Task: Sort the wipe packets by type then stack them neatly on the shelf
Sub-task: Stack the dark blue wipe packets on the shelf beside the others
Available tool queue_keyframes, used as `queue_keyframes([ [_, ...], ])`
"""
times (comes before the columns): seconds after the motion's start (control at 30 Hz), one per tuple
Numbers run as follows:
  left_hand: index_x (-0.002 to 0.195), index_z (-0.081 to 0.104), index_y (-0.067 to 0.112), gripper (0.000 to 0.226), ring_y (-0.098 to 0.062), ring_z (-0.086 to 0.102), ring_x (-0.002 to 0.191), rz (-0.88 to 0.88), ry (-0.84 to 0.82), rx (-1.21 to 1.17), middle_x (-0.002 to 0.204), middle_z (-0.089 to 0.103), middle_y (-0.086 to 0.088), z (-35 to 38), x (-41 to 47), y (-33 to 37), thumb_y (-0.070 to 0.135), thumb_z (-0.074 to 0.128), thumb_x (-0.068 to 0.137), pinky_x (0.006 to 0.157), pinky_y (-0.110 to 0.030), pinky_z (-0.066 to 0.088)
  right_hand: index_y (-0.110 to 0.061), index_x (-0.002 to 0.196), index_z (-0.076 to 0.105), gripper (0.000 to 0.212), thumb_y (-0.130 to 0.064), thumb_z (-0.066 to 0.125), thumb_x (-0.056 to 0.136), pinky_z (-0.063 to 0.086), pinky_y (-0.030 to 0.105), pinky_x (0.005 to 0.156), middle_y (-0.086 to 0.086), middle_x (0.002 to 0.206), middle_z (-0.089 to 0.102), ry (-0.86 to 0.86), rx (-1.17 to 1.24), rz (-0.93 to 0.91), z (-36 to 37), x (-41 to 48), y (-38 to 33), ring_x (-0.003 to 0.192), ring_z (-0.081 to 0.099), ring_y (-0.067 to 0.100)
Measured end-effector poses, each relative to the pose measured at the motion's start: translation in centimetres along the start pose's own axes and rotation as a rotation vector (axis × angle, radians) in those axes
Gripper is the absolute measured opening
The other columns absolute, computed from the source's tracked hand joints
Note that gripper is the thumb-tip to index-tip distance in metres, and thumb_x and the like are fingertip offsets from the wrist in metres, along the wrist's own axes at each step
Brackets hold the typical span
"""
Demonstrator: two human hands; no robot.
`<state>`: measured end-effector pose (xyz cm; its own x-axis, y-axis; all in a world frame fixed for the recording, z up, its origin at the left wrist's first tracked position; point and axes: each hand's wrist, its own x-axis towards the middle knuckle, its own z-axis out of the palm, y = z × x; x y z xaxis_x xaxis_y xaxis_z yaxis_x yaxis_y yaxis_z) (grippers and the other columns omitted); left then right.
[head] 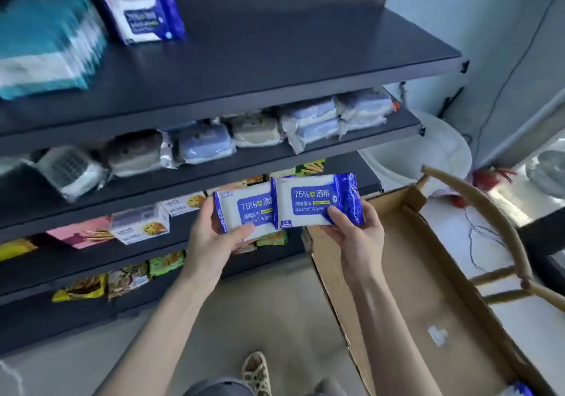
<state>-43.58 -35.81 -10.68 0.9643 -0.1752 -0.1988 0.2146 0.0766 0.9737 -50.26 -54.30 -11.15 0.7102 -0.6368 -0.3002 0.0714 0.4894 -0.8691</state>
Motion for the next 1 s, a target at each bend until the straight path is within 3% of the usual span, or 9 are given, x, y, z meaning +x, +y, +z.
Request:
queue_keyframes([
  [0.1, 0.107, 0.058, 0.023, 0.034, -0.021, 0.068, 0.097, 0.035, 0.018, -0.089, 0.102, 0.072, 0.000, -2.6, 3.0, 3.4, -0.002, 0.063, 0.084, 0.082, -0.041, 0.055, -0.014, 0.108, 0.055, 0.036, 0.006, 0.068, 0.080, 0.059, 0.027, 0.066, -0.001, 0.090, 0.072, -0.079, -0.022, -0.061, 5.4, 1.6, -0.9, 0.082, 0.071, 0.017],
  [0.2, 0.103, 0.060, 0.025, 0.021, -0.017, 0.068, 0.095, 0.103, 0.054, -0.051, 0.099, 0.072, 0.004, -4.7, 6.2, 6.6, 0.010, 0.062, 0.089, 0.082, -0.041, 0.054, -0.019, 0.112, 0.054, 0.043, 0.003, 0.071, 0.079, 0.059, 0.026, 0.065, -0.003, 0.093, 0.070, -0.146, -0.064, -0.096, 10.1, 3.6, -2.0, 0.085, 0.071, 0.017],
  [0.33, 0.097, 0.059, 0.022, 0.021, -0.004, 0.067, 0.079, 0.251, 0.086, 0.128, 0.088, 0.071, 0.006, -7.0, 10.8, 10.8, 0.003, 0.062, 0.088, 0.065, -0.019, 0.053, -0.021, 0.108, 0.054, 0.041, 0.003, 0.070, 0.080, 0.057, 0.024, 0.062, 0.003, 0.098, 0.069, -0.244, -0.071, -0.126, 15.8, 6.9, -3.2, 0.085, 0.071, 0.018],
  [0.53, 0.092, 0.054, 0.024, 0.031, -0.002, 0.063, 0.072, 0.330, 0.102, 0.410, 0.087, 0.068, 0.005, -9.7, 20.1, 17.4, -0.002, 0.067, 0.082, 0.068, -0.019, 0.051, -0.004, 0.102, 0.059, 0.023, 0.006, 0.066, 0.082, 0.057, 0.025, 0.065, 0.011, 0.095, 0.069, -0.367, -0.082, -0.148, 25.0, 13.6, -4.3, 0.084, 0.070, 0.023],
  [0.67, 0.092, 0.056, 0.027, 0.032, -0.017, 0.064, 0.084, 0.337, 0.134, 0.641, 0.093, 0.067, 0.001, -11.0, 26.3, 20.3, 0.004, 0.072, 0.078, 0.079, -0.038, 0.052, -0.006, 0.096, 0.057, 0.021, 0.007, 0.066, 0.083, 0.057, 0.025, 0.064, 0.008, 0.091, 0.068, -0.436, -0.127, -0.154, 29.9, 17.9, -4.8, 0.079, 0.070, 0.018],
  [0.8, 0.092, 0.057, 0.023, 0.031, -0.010, 0.050, 0.060, 0.338, 0.220, 0.823, 0.088, 0.063, -0.003, -11.7, 31.5, 22.4, 0.004, 0.074, 0.075, 0.063, -0.027, 0.044, -0.010, 0.093, 0.056, 0.022, 0.009, 0.064, 0.083, 0.057, 0.025, 0.064, 0.005, 0.088, 0.068, -0.514, -0.212, -0.202, 33.8, 21.8, -4.7, 0.074, 0.069, 0.013],
  [0.9, 0.096, 0.059, 0.017, 0.031, -0.013, 0.052, 0.067, 0.323, 0.259, 0.929, 0.098, 0.065, -0.006, -12.1, 34.4, 23.6, 0.005, 0.076, 0.073, 0.062, -0.027, 0.042, -0.011, 0.093, 0.057, 0.023, 0.009, 0.064, 0.083, 0.057, 0.025, 0.066, 0.004, 0.089, 0.068, -0.559, -0.276, -0.226, 36.0, 24.0, -4.3, 0.077, 0.069, 0.014],
  [1.0, 0.095, 0.060, 0.015, 0.030, -0.019, 0.053, 0.085, 0.310, 0.271, 1.056, 0.104, 0.064, -0.004, -12.5, 36.5, 24.2, 0.007, 0.078, 0.073, 0.067, -0.028, 0.036, -0.010, 0.090, 0.059, 0.019, 0.007, 0.064, 0.084, 0.057, 0.024, 0.066, 0.004, 0.088, 0.069, -0.584, -0.350, -0.223, 37.4, 25.6, -3.6, 0.079, 0.068, 0.016],
])
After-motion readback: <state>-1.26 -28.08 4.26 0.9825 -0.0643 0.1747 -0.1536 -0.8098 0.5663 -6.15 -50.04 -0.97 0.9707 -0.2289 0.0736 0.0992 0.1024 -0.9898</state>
